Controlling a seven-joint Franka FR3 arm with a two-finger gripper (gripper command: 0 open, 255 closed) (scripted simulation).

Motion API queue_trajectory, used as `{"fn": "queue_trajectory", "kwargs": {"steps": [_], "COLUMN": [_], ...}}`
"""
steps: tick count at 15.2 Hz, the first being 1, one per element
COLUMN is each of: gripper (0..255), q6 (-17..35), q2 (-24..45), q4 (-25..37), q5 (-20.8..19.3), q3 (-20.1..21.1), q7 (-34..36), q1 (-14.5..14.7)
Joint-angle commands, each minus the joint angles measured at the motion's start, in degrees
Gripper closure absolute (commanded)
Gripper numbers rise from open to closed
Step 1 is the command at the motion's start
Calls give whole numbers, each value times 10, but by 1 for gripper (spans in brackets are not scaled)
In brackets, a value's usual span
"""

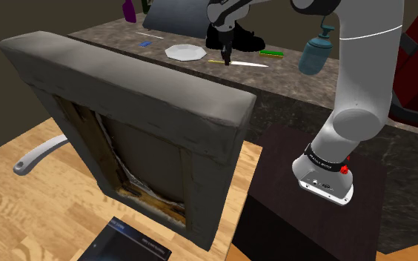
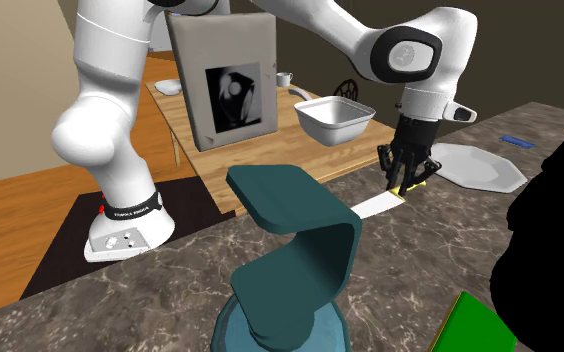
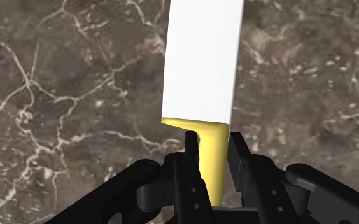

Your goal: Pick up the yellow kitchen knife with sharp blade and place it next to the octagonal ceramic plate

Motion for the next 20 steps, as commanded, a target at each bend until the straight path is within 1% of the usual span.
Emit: {"fn": "queue_trajectory", "kwargs": {"steps": [1,3,4,9,13,20], "gripper": [255,255,0,0,0,0], "q6": [0,0,0,0,-67,-67], "q2": [0,0,0,0,-16,-16], "q4": [0,0,0,0,51,51], "q5": [0,0,0,0,-4,-4], "q3": [0,0,0,0,-1,-1], "q7": [0,0,0,0,2,2], "q1": [0,0,0,0,5,5]}}
